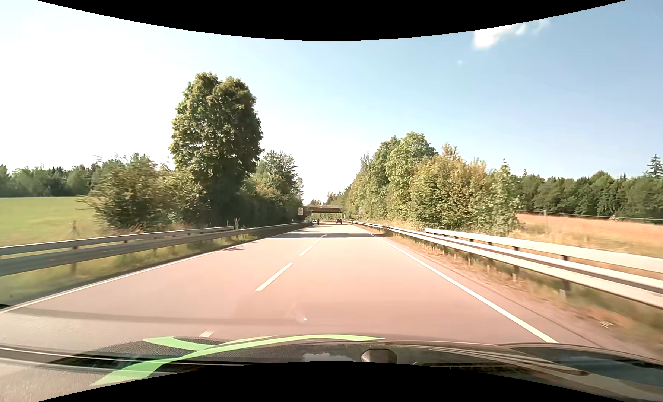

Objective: Follow the waypoints while adhering to traffic rules and regulations

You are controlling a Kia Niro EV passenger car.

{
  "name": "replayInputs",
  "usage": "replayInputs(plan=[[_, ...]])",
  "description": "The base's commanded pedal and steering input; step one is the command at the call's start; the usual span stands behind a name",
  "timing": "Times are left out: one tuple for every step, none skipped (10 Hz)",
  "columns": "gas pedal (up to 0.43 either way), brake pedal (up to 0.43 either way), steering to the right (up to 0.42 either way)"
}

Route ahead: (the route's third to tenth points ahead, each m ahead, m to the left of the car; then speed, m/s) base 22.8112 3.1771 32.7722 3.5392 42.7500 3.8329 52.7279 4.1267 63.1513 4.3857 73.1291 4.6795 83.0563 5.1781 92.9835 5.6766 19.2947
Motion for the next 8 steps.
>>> replayInputs(plan=[[0.0,0.0,-0.005],[0.0,0.0,-0.005],[0.0,0.0,-0.005],[0.0,0.0,-0.005],[0.0,0.0,-0.005],[0.0,0.0,-0.005],[0.0,0.0,-0.005],[0.0,0.0,-0.005]])
